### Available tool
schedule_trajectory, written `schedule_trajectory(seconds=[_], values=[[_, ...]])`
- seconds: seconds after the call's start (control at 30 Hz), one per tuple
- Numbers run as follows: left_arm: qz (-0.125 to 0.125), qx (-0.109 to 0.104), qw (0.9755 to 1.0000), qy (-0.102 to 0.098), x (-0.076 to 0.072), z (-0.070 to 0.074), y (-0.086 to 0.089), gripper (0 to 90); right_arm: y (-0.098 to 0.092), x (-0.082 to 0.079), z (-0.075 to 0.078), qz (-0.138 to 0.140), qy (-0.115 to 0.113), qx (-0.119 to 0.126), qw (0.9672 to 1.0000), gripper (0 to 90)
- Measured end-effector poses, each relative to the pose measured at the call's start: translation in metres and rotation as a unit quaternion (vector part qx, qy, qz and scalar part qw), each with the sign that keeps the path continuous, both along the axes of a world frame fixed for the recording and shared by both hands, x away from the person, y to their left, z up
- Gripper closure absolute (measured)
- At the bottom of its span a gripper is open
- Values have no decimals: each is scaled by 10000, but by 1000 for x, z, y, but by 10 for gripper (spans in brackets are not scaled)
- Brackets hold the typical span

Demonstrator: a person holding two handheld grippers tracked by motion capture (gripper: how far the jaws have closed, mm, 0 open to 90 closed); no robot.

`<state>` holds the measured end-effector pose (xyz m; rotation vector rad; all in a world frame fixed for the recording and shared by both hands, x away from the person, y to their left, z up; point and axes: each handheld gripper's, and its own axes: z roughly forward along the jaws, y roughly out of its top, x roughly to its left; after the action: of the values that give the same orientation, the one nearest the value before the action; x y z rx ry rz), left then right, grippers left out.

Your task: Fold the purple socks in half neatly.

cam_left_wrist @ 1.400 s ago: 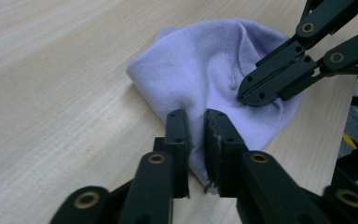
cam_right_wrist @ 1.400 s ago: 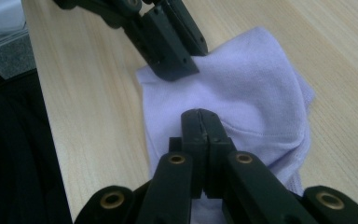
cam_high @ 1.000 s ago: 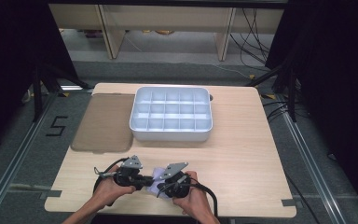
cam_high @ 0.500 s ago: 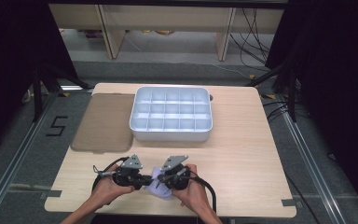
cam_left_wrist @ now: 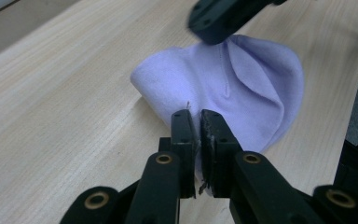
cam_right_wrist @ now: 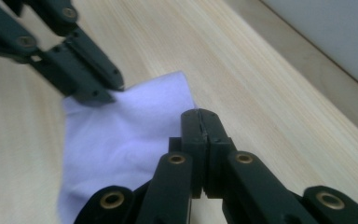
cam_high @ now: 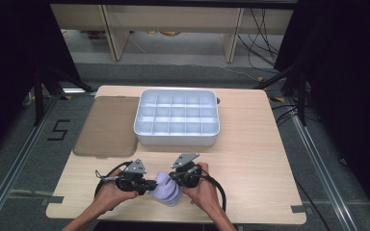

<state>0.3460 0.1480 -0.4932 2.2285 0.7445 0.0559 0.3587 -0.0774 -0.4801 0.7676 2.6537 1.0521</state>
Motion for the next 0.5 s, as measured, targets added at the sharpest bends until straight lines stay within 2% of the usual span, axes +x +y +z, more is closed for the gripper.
schedule_trajectory(seconds=[0.03, 0.07, 0.13, 0.17, 0.2, 0.23, 0.27, 0.3, 0.33, 0.37, 0.4, 0.43, 0.47, 0.5], values=[[-43, 25, 10000, -61, 0, 1, 1, 835, 0, 0, 0, 0, 0, 0, 10000, 900], [-12, -7, 10000, -77, 0, 2, 1, 835, -9, -9, 5, -104, 80, 10, 9999, 899], [-23, 34, 9999, -98, 1, 2, 1, 835, -13, -12, 6, -38, 88, 43, 9999, 898], [18, -12, 10000, -86, -1, 3, 1, 835, -15, -15, 4, -36, 56, 103, 9999, 897], [38, -24, 10000, -81, -2, 4, 0, 834, -18, -19, 2, -29, 176, 122, 9998, 897], [38, -24, 10000, -81, -2, 4, 0, 835, -18, -19, 2, -29, 176, 122, 9998, 897], [-19, 14, 9999, -126, -1, 5, 1, 835, -19, -20, 0, 125, 245, 45, 9996, 895], [-29, 37, 9998, -167, -1, 5, 1, 834, -17, -23, -4, -25, 369, 22, 9993, 894], [-29, -6, 9999, -145, -2, 6, 1, 835, -16, -25, -7, -11, 500, -35, 9987, 894], [-34, -22, 9999, -163, -2, 7, 0, 835, -16, -25, -7, -11, 500, -35, 9987, 894], [7, -35, 9998, -174, -3, 7, 0, 835, -16, -22, -10, 23, 476, -150, 9987, 894], [-31, -33, 9997, -224, -3, 9, -1, 836, -14, -21, -14, 90, 496, -70, 9987, 895], [-49, -66, 9996, -260, -5, 11, -3, 836, -13, -20, -14, 60, 576, -178, 9982, 896], [-49, -66, 9996, -260, -5, 11, -3, 836, -13, -20, -14, 60, 576, -178, 9982, 896]])
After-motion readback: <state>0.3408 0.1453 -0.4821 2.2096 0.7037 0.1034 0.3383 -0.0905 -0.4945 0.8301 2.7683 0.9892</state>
